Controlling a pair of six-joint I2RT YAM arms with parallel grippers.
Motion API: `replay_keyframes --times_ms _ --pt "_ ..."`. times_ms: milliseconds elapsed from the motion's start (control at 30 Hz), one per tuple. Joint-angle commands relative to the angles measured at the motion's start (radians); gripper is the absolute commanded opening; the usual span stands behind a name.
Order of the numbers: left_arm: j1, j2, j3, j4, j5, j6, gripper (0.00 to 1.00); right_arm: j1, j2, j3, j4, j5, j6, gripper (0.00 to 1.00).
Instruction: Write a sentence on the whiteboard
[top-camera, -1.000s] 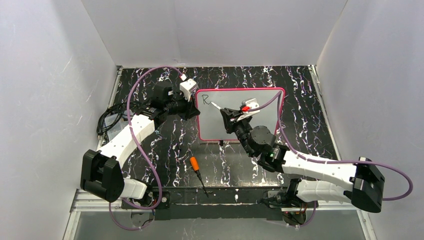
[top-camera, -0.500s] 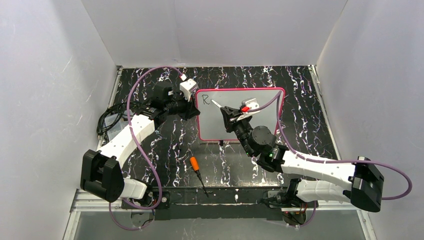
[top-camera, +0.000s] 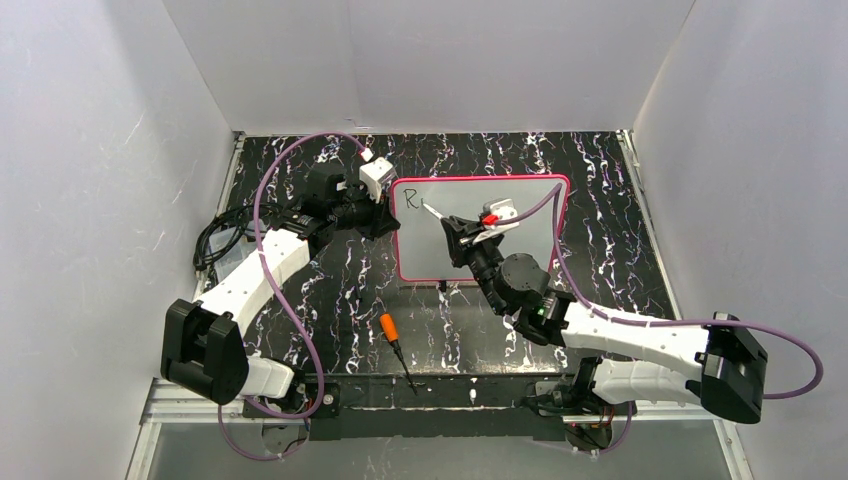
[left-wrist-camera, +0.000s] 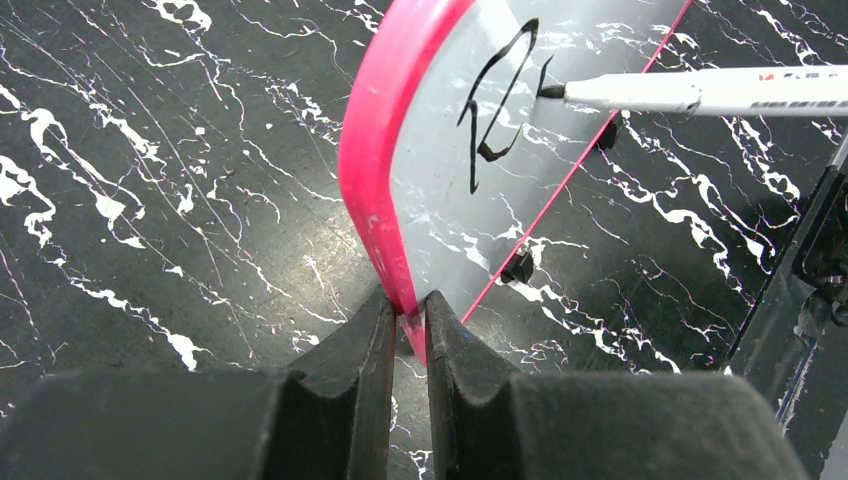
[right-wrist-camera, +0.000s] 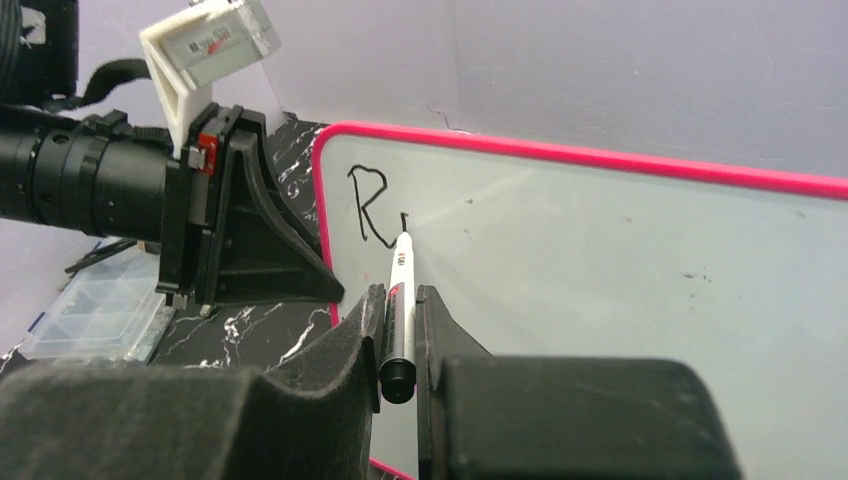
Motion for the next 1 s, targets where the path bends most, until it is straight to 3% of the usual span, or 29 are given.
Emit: replay_keyframes --times_ms 0,467,967 --pt "-0.013 -0.03 -0.018 -0.039 0.02 0.009 0.0 -0.005 -0.021 -0.027 -0.031 0.044 0.042 0.01" --pt "-0.012 -0.035 -0.018 -0.04 0.016 0.007 0.0 -0.001 -0.037 -0.012 -0.064 0.005 0.07 0.01" --pt "-0.013 -0.033 -0.016 -0.042 0.012 0.009 0.0 0.0 -0.029 0.025 0.085 -0.035 -0.005 0.01"
